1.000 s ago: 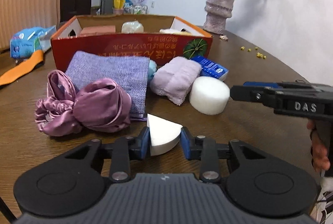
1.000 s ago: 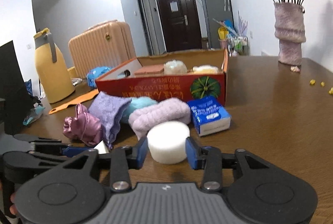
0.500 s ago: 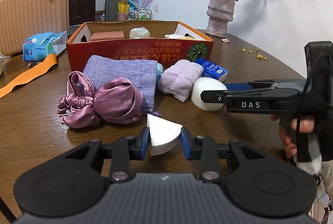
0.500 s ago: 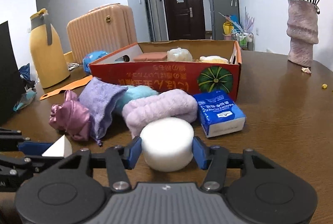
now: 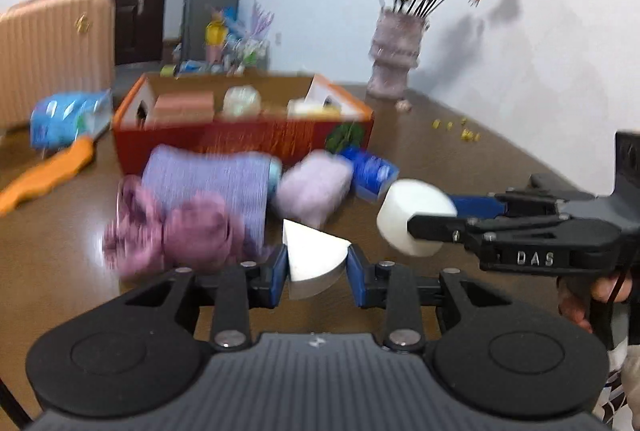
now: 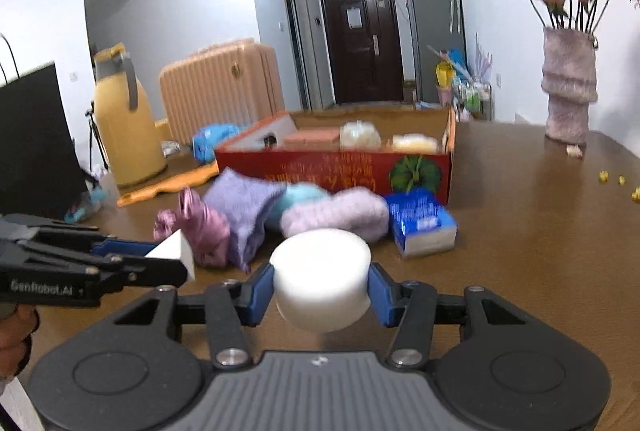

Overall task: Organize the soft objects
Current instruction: 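Carry the wedge and puck into the cardboard box and open both grippers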

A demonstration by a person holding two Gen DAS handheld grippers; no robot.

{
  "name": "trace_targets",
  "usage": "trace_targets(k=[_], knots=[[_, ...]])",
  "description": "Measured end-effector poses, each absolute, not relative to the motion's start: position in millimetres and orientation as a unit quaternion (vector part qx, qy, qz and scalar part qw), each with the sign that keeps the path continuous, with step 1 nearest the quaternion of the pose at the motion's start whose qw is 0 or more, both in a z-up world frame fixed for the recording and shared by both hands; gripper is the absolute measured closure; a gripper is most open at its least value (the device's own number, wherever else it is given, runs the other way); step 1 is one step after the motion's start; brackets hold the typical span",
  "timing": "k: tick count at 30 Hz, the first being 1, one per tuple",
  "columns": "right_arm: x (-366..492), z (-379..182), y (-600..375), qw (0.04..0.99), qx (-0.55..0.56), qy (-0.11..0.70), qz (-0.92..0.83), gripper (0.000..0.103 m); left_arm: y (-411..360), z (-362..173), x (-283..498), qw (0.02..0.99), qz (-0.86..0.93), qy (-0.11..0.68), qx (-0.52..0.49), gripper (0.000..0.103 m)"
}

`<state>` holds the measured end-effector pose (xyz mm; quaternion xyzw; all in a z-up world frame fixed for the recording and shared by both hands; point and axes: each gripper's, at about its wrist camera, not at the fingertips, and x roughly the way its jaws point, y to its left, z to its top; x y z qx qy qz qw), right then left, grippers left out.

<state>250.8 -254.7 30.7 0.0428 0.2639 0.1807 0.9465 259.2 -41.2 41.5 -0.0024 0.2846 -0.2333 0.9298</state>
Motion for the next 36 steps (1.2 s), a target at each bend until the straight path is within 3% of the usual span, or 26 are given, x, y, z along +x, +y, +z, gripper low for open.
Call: trace_targets(k=[8,13,17,21,23,24,36], knots=[[359.7,95.1,-276.2,0.958,0.039,0.221,0.180,0.053,-33.3,105.5,391.3,0.944,-0.218,0.246,0.038,0.071],[484.1,93.5,-271.3,0.959,0.017,0.253,0.126,0.053,-27.4,79.0,519.1,0.929,-0.169,0.326,0.054,0.070],[563.8,70.9,-259.3,0.955,-0.002,0.288,0.076,0.053,-22.7,41.4,577.1,0.917,-0.142,0.361,0.092,0.069],[615.2,41.8,-249.4,0.946,-0.021,0.321,0.034,0.049,-20.2,18.5,596.5,0.909,-0.127,0.380,0.114,0.054],[631.0,34.5,-247.2,0.938,-0.028,0.345,0.018,0.046,-13.0,16.8,597.0,0.911,-0.129,0.378,0.102,0.052],[633.5,34.1,-249.5,0.938,-0.018,0.345,0.025,0.041,-9.7,18.8,596.7,0.912,-0.132,0.379,0.089,0.048],[638.0,43.4,-259.5,0.938,-0.024,0.339,0.067,0.037,-4.6,43.2,573.6,0.914,-0.136,0.378,0.055,0.046]])
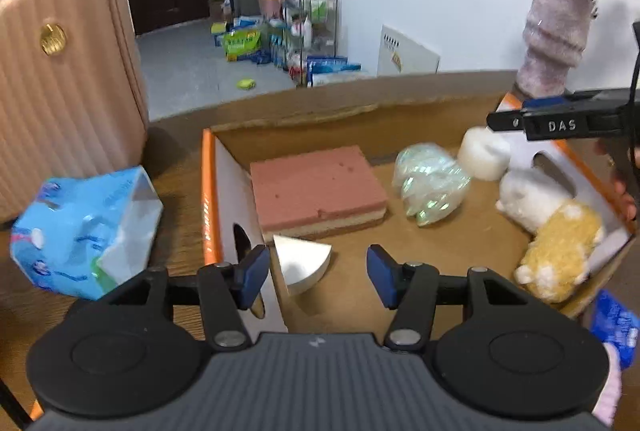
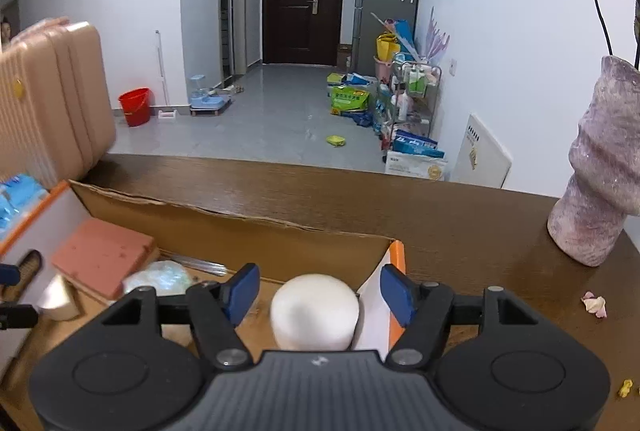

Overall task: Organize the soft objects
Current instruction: 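Carry the wedge and puck into the cardboard box and open both grippers, then bring both grippers back over the pile toward the pink satin cloth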

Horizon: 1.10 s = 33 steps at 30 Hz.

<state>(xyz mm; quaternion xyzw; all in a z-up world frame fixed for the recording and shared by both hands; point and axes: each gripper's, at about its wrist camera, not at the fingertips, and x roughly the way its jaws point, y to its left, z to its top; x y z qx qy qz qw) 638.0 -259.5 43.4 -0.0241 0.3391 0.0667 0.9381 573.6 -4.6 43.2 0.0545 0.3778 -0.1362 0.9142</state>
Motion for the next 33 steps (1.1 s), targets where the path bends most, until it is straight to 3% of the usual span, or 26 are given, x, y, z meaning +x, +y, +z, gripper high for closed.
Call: trace_targets(k=[14,20,25,33], knots=[[493.5,141.8,-268.2,0.957,-0.022,0.278,0.077,0.025,21.2,130.5,459.2,0.946,-0.117,0.299,0.046,0.035],[396.9,144.1,-266.5,0.971,-0.010,0.219,0.098,0.021,20.9,117.0,378.0,0.960,-0.101,0.257,0.043,0.027],[306.3,123.0,-254.4,0.978,-0.014,0.166,0.123,0.016,19.8,85.3,295.9,0.963,-0.106,0.244,0.037,0.026],[202.6,63.2,-245.3,0.971,0.022,0.181,0.153,0.015,17.4,41.8,192.1,0.961,-0.105,0.257,-0.004,0.021]])
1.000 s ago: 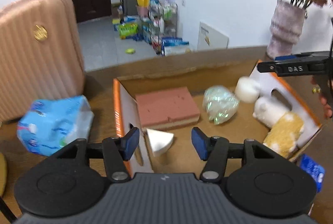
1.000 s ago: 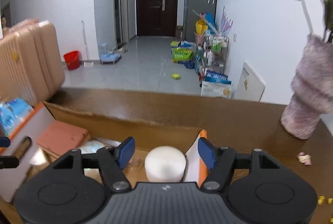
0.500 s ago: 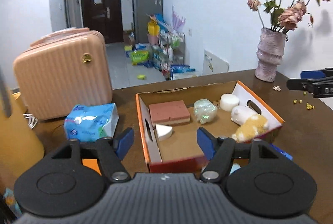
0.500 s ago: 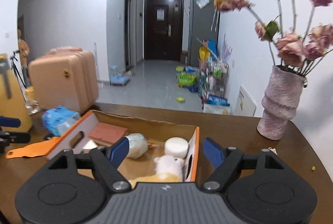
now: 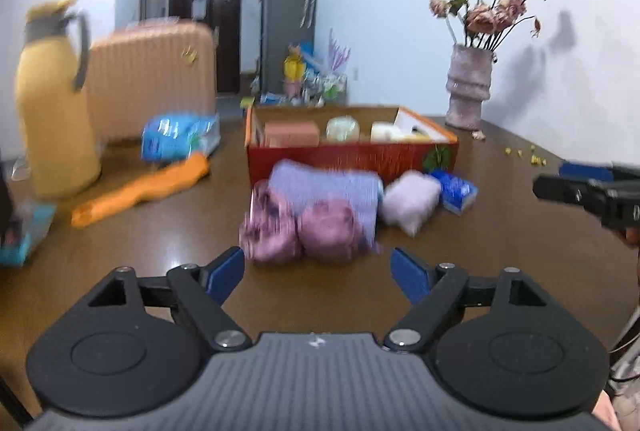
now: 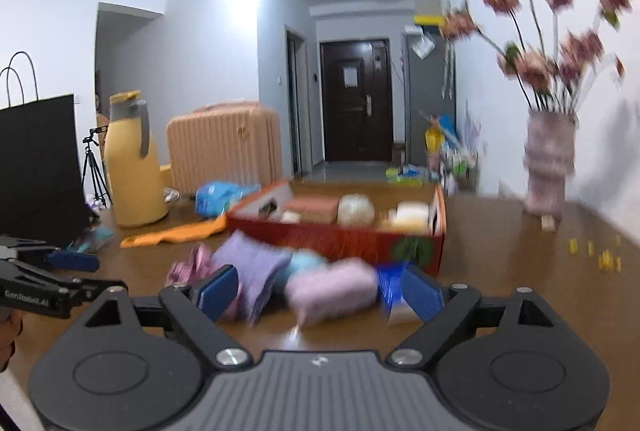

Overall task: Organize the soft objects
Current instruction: 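Bring both grippers back over the pile toward the pink satin cloth, then grasp the pink satin cloth with the right gripper while the left grips it too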

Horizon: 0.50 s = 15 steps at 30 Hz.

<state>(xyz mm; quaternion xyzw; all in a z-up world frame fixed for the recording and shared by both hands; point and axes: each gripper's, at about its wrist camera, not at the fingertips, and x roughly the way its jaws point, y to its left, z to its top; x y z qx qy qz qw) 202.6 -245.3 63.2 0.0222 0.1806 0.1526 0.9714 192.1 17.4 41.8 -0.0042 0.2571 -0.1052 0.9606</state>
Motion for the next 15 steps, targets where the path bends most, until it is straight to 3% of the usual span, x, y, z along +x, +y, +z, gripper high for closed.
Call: trace_targets(k=[8,11,15], knots=[[185.6,49.4,-237.0,0.964,0.028,0.210,0.159,0.021,34.9,38.9,195.2,0.962,-0.086,0.256,-0.030,0.021],[194.4,47.8,-227.1,0.960,0.031,0.215,0.176,0.025,48.6,36.8,222.3,0.958,-0.073,0.267,-0.072,0.028],[226.3,46.3,-201.5,0.950,0.013,0.228,0.211,0.042,56.2,37.1,271.4,0.960,-0.060,0.262,-0.080,0.033]])
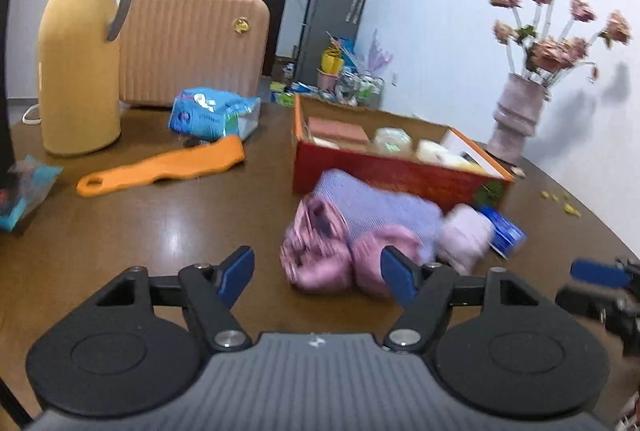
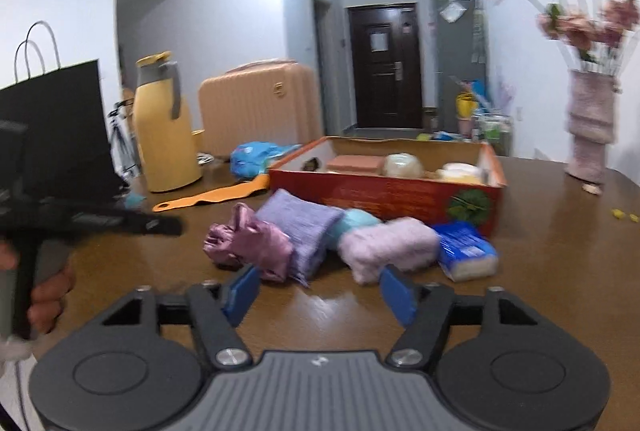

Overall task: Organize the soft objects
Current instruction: 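Grasp the pink satin cloth with the right gripper while the left grips it too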

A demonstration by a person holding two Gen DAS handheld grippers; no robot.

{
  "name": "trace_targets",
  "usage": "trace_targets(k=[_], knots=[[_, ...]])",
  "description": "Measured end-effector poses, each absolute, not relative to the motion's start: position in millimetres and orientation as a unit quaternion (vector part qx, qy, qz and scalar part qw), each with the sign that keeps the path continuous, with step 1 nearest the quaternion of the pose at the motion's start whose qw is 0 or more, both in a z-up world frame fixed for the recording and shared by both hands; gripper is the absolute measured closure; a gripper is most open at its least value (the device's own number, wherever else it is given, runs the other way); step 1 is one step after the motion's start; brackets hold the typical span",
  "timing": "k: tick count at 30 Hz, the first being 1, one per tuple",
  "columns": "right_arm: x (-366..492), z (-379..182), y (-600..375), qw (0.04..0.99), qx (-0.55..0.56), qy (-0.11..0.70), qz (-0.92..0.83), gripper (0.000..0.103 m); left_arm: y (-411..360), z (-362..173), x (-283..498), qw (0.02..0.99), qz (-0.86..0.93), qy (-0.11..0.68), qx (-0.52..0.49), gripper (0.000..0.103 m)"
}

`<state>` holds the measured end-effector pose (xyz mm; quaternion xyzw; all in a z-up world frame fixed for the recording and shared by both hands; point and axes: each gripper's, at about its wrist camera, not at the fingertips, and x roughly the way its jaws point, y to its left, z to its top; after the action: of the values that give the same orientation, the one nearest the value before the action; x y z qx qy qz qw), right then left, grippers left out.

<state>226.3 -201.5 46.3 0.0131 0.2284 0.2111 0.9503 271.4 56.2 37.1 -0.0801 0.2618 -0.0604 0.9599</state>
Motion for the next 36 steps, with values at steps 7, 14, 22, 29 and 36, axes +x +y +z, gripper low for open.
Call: trace_targets(k=[7,14,22,29,36], knots=[[310.0,40.6,-141.3,0.934,-0.001,0.247,0.257,0.055,59.2,19.7,365.6,0.944,-0.064,0.309,-0.094,0.048],[324.4,14.0,-120.8,0.917,-0.002,0.280,0.285,0.087,70.9,-1.8,321.2,0.929,-0.097,0.333,-0.127,0.080],[227.7,4.2,-162.7,0.905,-0.047,0.303,0.296,0.083,51.4,0.8,224.3,0.921,-0.186,0.317,-0.128,0.057],[237.5,34.4,-193.2,0.919,0.075,0.266,0.280,0.071,57.1,31.9,220.2,0.928,-0.198,0.277,-0.148,0.042],[264.2,5.7,-154.2,0.912,0.022,0.303,0.277,0.070,39.8,4.8,211.4,0.912,-0.186,0.338,-0.142,0.045]])
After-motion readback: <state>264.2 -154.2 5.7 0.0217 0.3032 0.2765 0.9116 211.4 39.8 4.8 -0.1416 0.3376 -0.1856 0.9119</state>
